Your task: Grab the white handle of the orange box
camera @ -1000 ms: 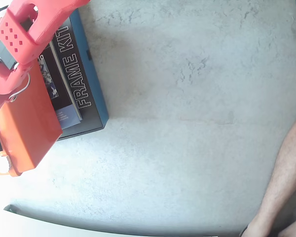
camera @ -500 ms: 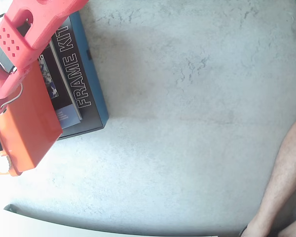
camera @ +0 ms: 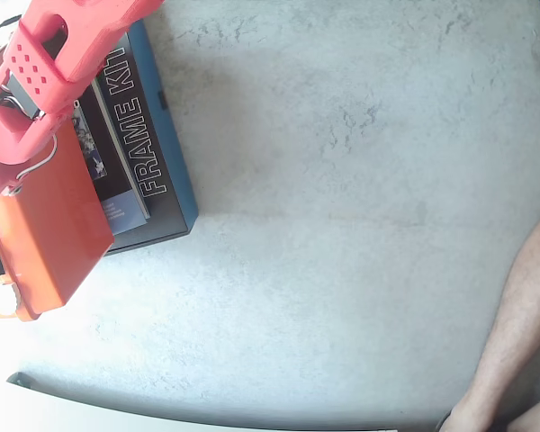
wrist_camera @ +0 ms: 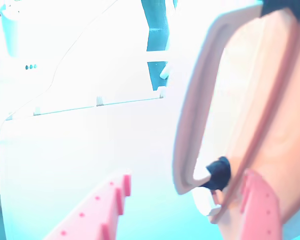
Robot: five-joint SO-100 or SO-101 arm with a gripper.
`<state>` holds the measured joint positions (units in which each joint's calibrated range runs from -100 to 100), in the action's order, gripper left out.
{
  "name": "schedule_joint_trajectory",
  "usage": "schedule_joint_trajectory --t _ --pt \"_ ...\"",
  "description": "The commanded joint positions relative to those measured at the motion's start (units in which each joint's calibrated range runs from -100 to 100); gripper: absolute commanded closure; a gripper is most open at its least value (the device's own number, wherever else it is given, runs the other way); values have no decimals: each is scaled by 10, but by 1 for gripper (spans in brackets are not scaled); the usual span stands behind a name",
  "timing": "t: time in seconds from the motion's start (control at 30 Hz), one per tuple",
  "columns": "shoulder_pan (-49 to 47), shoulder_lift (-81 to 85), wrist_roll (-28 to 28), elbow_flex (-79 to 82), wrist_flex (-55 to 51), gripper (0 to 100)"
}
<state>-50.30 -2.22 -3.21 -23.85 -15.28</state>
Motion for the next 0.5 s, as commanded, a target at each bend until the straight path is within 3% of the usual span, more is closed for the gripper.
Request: schedule_joint_trajectory --t 0.0,0.2,0.47 --pt "0 -49 3 -12 -10 80" --pt "4 -122 3 -133 -38 74" --pt "11 -235 3 -328 -110 74"
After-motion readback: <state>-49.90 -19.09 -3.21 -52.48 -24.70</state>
